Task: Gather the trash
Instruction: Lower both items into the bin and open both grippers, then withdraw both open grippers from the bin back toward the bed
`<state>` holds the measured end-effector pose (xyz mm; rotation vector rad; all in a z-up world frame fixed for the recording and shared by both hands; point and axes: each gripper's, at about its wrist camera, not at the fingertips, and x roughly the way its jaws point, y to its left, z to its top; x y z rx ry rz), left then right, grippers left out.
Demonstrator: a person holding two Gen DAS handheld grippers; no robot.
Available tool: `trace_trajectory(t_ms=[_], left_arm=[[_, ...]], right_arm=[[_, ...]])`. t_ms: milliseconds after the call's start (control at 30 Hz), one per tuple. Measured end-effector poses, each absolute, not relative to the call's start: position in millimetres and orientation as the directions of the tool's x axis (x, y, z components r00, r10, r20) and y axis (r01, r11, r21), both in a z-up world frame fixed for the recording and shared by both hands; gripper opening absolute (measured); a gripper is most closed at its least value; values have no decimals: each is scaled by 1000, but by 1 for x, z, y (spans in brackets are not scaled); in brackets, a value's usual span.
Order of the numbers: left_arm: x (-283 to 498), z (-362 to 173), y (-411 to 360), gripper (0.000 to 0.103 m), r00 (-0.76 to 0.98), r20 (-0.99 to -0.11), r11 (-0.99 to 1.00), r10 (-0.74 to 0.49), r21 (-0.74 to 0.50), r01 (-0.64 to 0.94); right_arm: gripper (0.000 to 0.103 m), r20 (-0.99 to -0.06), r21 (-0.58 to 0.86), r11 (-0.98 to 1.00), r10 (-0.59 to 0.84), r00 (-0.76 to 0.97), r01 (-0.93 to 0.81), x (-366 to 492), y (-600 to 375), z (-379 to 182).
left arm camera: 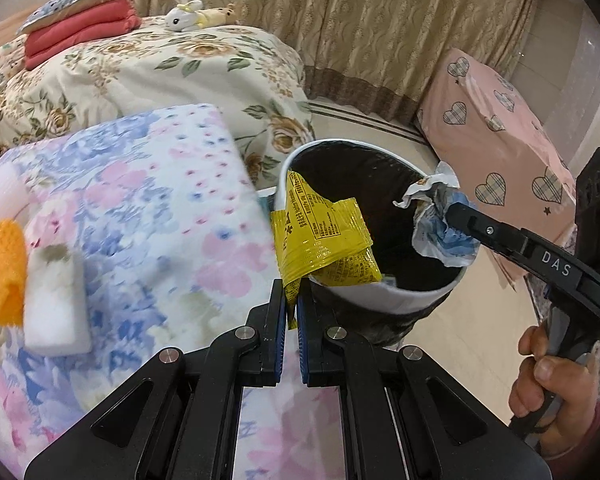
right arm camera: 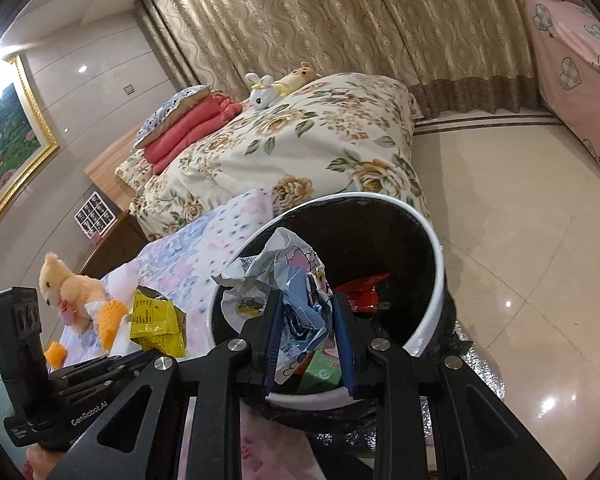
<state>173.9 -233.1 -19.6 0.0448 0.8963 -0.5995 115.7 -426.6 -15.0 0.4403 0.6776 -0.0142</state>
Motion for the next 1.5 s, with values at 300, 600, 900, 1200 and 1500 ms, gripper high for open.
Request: trace_trajectory(t_ms=[300,600,900,1200,1500], left_arm=[[183,-18,-260,5,460,-752,822,-473,-188,538],[193,-21,-275,5,446,-762,814,-470,-179,552],[199,-19,-285,14,439,-767,813,-469,-180,554],[197,-16,-280,35,452,-757,819,-472,-186,543],[187,-20,-250,36,472,-748,842,-467,-213,496]], right_arm=[[25,-620,398,899,118,776,181,124,-443,-20],[25,-632,403,893,115,766,199,130,-455,-23],[30,-648,413,887,126,751,208,139,-462,-24],[52,-638,429,879,133,759,206,138,-461,-21],[66,-614,432,882,135,777,188,132,-449,-14]])
